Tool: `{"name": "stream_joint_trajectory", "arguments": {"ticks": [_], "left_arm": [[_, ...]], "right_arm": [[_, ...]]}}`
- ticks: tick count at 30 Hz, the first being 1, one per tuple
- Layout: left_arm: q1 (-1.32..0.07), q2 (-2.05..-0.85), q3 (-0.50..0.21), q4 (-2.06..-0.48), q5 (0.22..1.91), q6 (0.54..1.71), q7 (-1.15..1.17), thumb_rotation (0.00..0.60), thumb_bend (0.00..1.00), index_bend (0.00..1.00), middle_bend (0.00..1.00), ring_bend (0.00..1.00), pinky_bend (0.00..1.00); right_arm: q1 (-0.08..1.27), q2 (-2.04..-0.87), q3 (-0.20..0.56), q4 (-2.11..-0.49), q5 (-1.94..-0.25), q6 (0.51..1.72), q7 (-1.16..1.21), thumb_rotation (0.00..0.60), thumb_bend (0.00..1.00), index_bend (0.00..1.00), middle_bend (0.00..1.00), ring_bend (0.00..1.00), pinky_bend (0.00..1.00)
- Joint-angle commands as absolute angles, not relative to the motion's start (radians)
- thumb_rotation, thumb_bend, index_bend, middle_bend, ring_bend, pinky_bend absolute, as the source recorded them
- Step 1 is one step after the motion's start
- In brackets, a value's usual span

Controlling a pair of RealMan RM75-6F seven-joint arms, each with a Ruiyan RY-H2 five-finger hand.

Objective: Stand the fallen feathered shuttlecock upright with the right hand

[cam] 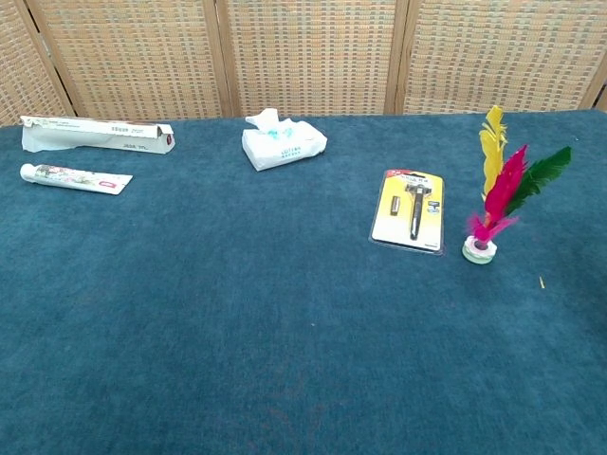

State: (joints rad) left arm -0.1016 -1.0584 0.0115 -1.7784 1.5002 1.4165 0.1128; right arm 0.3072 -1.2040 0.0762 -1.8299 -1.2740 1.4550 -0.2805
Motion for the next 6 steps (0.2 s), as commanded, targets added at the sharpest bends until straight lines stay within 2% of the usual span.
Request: {"name": "stream_joint_trajectory", "arguments": {"ticks": [1, 6], "left_arm": [[-0.1, -1.059, 0.007, -1.776, 1.49, 1.418, 0.117, 0.6, 0.0, 0.0, 0.0, 0.0, 0.0], [-0.1, -1.061, 0.009, -1.775, 1.492, 1.417, 0.127, 0.6, 0.0, 0.0, 0.0, 0.0, 0.0]], "right_arm": [[0.191, -1.154, -0.043, -1.744, -1.405, 1.547, -0.238, 0.6, 0.29, 0.02, 0.0, 0.0, 0.0], [0.15, -1.173, -0.063, -1.706, -1.456, 1.577, -0.231, 0.6, 0.29, 0.02, 0.0, 0.0, 0.0]]}}
